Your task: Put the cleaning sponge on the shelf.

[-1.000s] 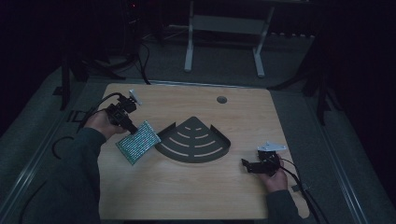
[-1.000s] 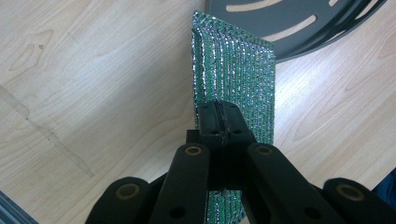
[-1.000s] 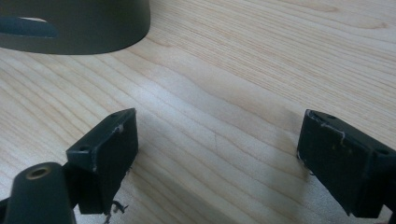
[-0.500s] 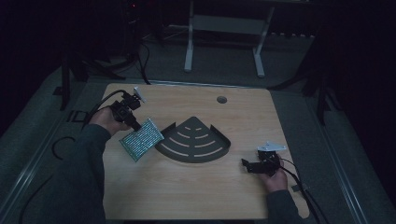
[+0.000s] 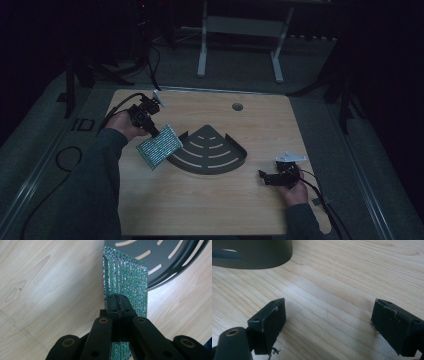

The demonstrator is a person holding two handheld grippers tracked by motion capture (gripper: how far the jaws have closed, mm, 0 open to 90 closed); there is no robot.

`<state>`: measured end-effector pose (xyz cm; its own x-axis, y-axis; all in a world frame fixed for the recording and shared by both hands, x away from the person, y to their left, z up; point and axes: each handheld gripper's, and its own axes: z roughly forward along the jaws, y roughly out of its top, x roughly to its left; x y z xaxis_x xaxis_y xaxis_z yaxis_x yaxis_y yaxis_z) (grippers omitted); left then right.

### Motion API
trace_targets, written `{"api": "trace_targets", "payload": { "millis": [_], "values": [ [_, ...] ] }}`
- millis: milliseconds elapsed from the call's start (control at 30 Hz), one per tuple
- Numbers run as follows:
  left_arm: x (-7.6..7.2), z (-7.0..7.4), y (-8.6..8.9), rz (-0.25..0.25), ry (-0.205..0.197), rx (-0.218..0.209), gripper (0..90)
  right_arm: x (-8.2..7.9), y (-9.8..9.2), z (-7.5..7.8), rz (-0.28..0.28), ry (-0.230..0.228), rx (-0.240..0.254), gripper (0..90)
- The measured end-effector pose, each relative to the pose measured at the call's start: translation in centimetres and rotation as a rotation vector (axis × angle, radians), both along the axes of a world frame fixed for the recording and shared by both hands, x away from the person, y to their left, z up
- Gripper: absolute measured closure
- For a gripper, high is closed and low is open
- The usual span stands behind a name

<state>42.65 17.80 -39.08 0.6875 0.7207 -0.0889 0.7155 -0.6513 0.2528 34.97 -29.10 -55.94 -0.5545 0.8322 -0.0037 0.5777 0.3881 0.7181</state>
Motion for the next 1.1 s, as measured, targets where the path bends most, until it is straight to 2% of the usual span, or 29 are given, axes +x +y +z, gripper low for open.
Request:
{"api": "trace_targets", "payload": {
  "millis": [500, 800, 1100],
  "values": [
    [1.3, 0.1, -2.3, -0.016, -0.011, 0.012, 90.0, 0.0, 0.0, 0.0, 0.0, -0.001, 0.0, 12.0],
    [2.2, -0.5, -3.3, -0.001, -0.033, 0.021, 89.9, 0.0, 0.0, 0.0, 0.0, -0.001, 0.0, 12.0],
    [3.2, -1.2, -4.2, 0.005, -0.034, 0.018, 90.0, 0.0, 0.0, 0.0, 0.001, -0.001, -0.001, 12.0]
  ]
}}
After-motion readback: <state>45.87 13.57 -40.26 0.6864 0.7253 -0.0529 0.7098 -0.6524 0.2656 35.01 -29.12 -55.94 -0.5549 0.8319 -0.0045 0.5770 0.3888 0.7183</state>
